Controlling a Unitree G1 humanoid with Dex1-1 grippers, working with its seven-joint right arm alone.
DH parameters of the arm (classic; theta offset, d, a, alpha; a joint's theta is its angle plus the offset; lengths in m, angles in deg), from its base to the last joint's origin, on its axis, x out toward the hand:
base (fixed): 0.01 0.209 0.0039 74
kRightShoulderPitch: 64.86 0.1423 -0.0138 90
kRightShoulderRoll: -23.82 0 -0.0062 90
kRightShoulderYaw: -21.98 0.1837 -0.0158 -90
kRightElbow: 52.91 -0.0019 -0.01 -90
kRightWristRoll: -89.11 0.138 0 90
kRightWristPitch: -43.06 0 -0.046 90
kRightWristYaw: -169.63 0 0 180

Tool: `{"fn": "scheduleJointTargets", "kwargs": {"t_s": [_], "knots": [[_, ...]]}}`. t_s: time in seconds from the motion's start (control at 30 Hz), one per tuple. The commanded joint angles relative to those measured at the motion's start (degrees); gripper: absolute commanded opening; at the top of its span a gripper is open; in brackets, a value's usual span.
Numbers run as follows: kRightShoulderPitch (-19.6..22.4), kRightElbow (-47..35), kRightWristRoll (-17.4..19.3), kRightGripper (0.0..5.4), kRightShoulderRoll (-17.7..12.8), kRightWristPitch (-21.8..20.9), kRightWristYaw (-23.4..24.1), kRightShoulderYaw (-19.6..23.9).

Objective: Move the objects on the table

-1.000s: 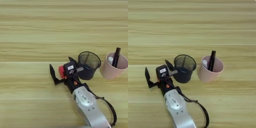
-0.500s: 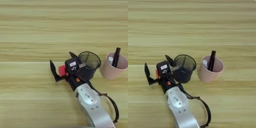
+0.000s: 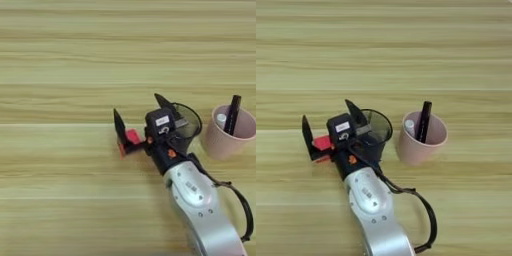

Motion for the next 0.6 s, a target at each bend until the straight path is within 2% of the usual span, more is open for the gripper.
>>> {"fn": "scheduleJointTargets", "kwargs": {"t_s": [0.03,0.3,0.6], "knots": [[2.2,-3.8,0.2,5.37,-0.4,-2.2,-0.2,1.6],[3.0,-5.7,0.1,5.37,-2.1,-3.1,-0.2,6.1],[1.7,-5.8,0.7,5.37,-4.4,-5.2,-0.6,11.8]]}}
